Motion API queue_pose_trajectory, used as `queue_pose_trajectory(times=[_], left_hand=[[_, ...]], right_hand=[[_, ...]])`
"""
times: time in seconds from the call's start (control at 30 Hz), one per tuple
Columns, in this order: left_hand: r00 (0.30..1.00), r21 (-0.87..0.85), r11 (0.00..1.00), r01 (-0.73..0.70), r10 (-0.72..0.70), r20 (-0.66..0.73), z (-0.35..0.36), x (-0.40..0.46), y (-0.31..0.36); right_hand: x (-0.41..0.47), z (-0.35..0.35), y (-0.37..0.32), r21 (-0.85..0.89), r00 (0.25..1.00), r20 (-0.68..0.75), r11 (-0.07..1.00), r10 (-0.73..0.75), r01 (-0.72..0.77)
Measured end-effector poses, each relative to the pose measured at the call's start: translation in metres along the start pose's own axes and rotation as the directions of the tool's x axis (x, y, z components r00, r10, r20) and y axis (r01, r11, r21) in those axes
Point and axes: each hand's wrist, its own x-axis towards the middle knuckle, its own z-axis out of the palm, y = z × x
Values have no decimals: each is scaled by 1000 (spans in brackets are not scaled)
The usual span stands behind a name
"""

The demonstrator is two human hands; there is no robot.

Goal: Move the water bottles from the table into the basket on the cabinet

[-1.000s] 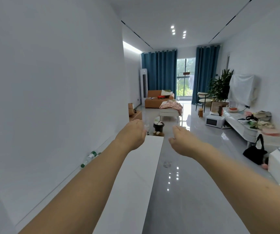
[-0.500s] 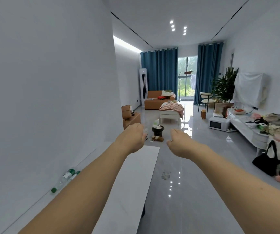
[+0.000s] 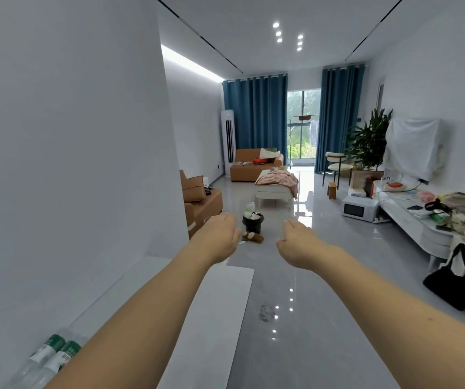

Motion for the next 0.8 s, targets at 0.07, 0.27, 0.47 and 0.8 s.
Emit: queue_pose_trajectory(times=[0.07,0.27,0.47,0.8], left_hand=[[1000,-5,1000,-7,7,-8,11,32,-17],[999,-32,999,29,-30,-39,25,108,-81],[979,9,981,191,-190,-71,23,121,-164],[730,100,723,683,-674,-114,-38,-14,-311]], right_hand=[[35,7,1,2,1000,-3,1000,12,-12],[139,15,-26,-14,1000,3,1000,-10,10],[220,43,-89,-12,986,39,987,-160,161],[263,126,-279,151,768,181,789,-614,595]])
